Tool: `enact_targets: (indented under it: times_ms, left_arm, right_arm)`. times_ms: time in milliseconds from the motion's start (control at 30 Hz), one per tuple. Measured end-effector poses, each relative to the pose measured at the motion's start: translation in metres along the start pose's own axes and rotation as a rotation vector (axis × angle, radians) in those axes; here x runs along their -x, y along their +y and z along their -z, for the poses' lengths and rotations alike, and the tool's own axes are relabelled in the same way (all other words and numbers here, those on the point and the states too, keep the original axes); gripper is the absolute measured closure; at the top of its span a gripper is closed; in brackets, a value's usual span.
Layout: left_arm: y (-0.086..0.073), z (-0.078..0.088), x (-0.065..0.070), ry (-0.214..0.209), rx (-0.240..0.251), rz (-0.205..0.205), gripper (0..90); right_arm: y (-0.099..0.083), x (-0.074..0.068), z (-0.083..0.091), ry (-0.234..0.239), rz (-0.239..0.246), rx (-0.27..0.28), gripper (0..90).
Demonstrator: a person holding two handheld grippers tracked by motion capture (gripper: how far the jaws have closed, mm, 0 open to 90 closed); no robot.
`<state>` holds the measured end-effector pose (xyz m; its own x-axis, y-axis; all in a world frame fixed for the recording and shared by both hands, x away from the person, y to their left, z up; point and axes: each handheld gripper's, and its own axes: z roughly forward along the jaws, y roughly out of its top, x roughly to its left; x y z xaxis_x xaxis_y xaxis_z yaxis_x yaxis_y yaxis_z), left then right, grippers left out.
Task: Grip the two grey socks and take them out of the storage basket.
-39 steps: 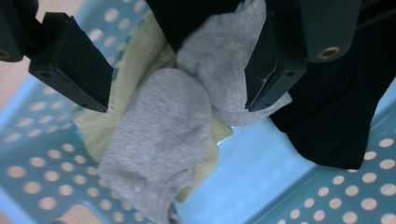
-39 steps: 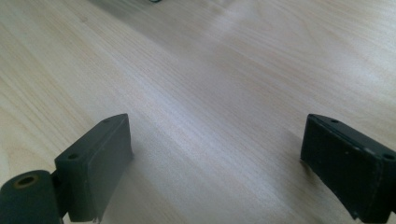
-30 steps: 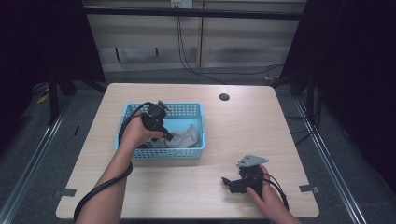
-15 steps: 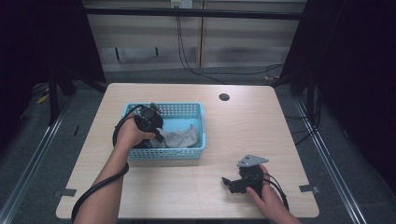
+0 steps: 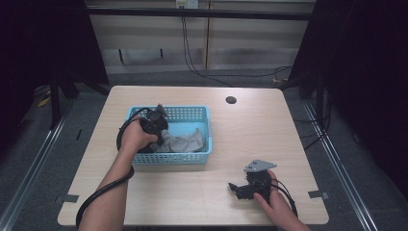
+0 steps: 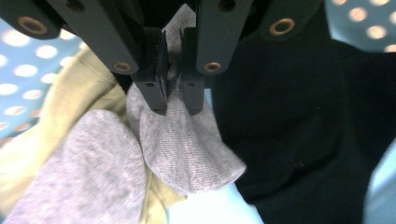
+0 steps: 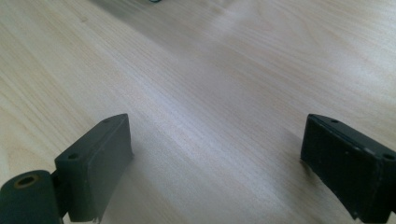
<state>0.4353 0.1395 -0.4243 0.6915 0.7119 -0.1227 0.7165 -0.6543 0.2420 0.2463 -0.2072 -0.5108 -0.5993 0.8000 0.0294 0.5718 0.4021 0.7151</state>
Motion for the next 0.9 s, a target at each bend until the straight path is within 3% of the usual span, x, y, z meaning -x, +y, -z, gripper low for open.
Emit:
enact_targets:
  times_ms: [200, 400, 800, 900]
  left_arm:
    - [0.003, 0.023, 0.003, 0.006, 0.029, -0.012, 83.6]
    - [0.002, 0.042, 0.007, -0.03, 0.069, -0.031, 83.2]
    - [0.005, 0.07, 0.016, -0.027, 0.043, -0.079, 83.3]
    - [0.007, 0.076, 0.019, -0.045, 0.043, -0.096, 83.3]
  right_arm:
    - [0.0, 0.0, 0.0, -0.001, 0.003, 0.001, 8.3]
    - [0.0, 0.0, 0.0, 0.0, 0.004, 0.002, 8.3]
    - [0.0, 0.0, 0.0, -0.001, 0.002, 0.002, 8.3]
    - [0.0, 0.0, 0.0, -0.001, 0.0, 0.0, 8.3]
